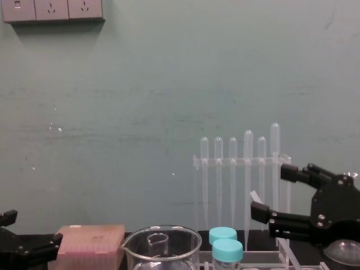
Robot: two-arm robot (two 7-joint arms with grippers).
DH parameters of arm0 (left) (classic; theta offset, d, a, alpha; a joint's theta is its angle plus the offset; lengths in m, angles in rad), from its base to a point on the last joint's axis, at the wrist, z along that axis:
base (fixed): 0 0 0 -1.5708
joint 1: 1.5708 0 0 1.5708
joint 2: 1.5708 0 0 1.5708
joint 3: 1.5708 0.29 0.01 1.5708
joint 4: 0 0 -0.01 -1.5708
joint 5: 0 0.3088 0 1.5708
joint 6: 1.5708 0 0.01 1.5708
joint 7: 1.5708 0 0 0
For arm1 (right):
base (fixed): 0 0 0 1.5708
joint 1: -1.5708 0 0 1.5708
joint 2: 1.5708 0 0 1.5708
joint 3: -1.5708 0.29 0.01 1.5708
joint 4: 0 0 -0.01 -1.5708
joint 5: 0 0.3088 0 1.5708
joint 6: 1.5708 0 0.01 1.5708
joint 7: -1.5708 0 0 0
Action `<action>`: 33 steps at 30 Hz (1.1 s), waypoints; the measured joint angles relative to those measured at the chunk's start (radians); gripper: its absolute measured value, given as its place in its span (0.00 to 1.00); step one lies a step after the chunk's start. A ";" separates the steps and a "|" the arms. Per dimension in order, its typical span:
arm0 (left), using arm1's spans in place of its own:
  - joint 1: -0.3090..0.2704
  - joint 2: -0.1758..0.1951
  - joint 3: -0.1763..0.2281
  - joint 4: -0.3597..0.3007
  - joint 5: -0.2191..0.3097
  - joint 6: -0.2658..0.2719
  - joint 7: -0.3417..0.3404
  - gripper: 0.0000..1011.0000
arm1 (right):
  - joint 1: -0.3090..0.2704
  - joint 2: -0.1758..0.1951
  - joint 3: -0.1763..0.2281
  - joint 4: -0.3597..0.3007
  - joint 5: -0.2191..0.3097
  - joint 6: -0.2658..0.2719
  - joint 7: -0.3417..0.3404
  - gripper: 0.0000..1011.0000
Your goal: Pick up the stirring rod with one hand, then place it down.
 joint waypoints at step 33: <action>0.000 0.000 0.000 0.000 0.000 0.000 0.000 0.99 | 0.098 -0.069 0.012 0.147 0.239 0.352 0.237 0.99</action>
